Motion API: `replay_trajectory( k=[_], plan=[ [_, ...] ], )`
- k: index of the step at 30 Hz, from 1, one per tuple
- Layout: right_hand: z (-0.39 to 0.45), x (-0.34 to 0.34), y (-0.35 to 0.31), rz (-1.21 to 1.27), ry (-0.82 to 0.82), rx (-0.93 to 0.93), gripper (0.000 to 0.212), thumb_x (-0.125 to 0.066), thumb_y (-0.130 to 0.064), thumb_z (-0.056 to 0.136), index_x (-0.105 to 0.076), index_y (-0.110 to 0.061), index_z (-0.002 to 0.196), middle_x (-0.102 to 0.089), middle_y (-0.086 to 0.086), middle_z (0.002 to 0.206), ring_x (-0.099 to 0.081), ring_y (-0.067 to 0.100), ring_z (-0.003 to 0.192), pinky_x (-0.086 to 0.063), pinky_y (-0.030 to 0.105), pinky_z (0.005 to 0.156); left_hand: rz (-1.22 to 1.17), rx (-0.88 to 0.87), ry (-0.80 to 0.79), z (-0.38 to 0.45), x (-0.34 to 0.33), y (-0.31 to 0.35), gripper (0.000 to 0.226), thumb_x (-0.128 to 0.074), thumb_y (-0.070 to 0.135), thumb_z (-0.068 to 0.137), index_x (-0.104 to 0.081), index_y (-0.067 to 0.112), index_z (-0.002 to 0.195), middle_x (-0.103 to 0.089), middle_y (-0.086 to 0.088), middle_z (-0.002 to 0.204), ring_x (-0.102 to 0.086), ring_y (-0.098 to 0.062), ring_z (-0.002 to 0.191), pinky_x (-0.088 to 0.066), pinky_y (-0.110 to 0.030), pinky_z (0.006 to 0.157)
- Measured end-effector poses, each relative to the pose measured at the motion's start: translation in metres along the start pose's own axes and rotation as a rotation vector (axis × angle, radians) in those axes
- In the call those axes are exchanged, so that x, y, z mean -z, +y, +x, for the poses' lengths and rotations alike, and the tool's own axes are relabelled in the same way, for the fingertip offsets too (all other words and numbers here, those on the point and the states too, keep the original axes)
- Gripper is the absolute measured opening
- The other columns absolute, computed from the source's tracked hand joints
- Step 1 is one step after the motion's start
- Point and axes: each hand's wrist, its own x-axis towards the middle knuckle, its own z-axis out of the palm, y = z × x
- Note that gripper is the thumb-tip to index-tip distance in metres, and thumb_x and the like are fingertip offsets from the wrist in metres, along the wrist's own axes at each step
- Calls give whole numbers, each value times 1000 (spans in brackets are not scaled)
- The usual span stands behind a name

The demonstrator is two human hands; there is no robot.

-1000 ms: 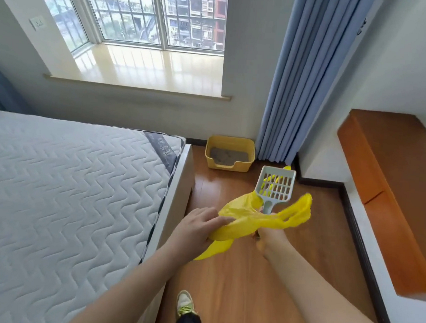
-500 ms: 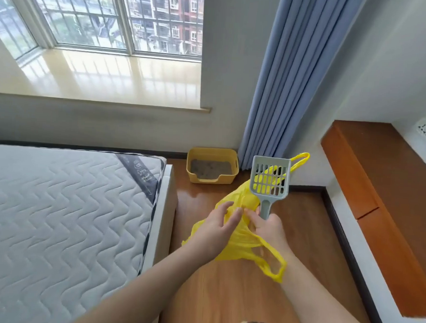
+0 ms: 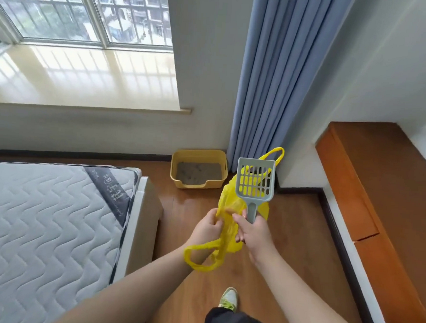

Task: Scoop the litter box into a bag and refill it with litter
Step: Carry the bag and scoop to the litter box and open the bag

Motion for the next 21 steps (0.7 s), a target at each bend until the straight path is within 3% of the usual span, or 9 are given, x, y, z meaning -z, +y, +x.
replay_trajectory(
  k=[2,7,11,13,18,21],
  plan=[
    [23,11,1,-12,53,1,26,-61,-2,89,-42,-13,74,-35,1,46,-35,10,35,-40,27,42,50,-8,27,17,-1,4,29,-45,10,96,-57,18,121,-66,-3,115,-60,-18,104,-47,-30,90],
    [61,37,4,-68,107,-3,33,-66,-20,89,-43,-16,66,-37,-3,47,-39,11,38,-42,26,44,40,74,143,56,23,11,25,-48,10,93,-64,22,108,-69,-1,106,-64,-20,101,-53,-44,90],
    [74,36,12,-157,139,-57,37,-59,-42,91,-55,-10,73,-42,-3,42,-49,17,42,-45,33,51,135,56,140,77,43,18,20,-51,14,95,-67,21,105,-68,7,93,-62,-10,87,-48,-24,72],
    [80,27,13,-197,184,-69,39,-52,-46,94,-61,-12,76,-45,-4,37,-53,20,44,-46,35,54,207,28,147,90,55,19,18,-52,16,95,-67,22,104,-67,10,88,-61,-10,86,-43,-21,68],
    [91,-4,2,-266,162,17,55,-51,-48,92,-49,-13,49,-51,0,40,-54,17,43,-46,37,55,344,-63,157,118,89,14,20,-53,16,92,-67,28,99,-71,11,88,-65,-10,85,-53,-28,77],
    [109,-29,-11,-282,116,80,49,-51,-47,91,-56,-15,54,-59,2,50,-58,16,51,-48,37,60,402,-149,112,136,109,12,19,-56,17,92,-68,29,102,-72,10,90,-66,-9,84,-55,-33,78]
  ],
)
